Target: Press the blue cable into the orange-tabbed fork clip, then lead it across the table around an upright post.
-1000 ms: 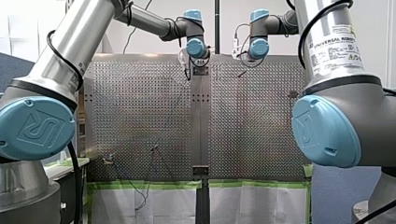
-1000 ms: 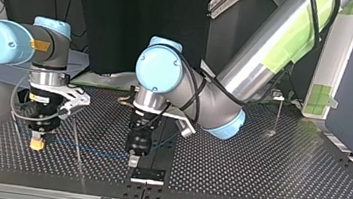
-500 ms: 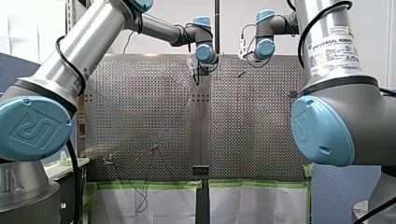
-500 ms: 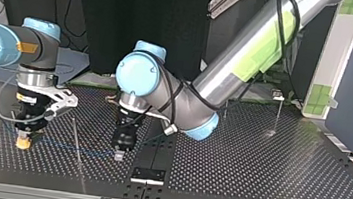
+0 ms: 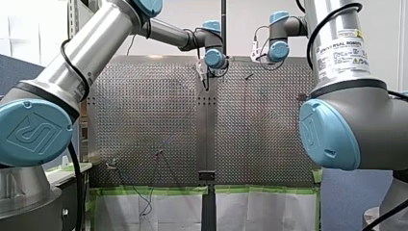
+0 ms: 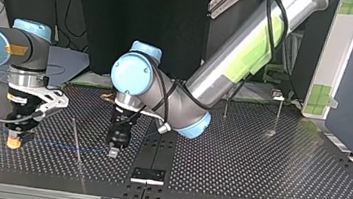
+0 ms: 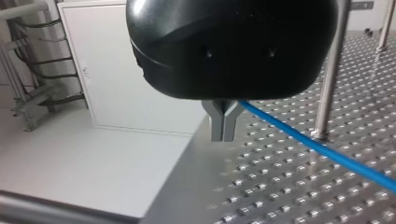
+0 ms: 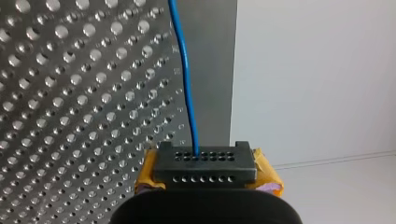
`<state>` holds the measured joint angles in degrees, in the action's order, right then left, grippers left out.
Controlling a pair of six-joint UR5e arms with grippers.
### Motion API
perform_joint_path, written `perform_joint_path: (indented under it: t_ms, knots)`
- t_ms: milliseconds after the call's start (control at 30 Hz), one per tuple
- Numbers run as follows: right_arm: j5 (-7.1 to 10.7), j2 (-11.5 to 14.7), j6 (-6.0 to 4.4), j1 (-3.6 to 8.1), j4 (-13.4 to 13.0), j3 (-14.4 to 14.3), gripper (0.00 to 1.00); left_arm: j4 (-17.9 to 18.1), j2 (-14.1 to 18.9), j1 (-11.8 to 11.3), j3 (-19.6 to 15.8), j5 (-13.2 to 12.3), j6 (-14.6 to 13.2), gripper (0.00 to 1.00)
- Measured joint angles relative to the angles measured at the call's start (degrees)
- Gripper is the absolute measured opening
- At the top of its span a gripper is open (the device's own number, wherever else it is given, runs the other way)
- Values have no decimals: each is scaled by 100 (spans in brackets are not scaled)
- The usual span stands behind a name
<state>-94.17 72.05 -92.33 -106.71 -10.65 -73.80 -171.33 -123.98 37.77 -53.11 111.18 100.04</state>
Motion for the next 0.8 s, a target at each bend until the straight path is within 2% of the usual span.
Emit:
perform_joint_path:
  t_ms: [300,800]
  knots:
    - [123,-128,-19,113,-18,1,0,3,-219,15,99,-24,3,0]
    - [201,-416,-57,249,-59,-2,0,-146,-724,32,513,-41,3,0]
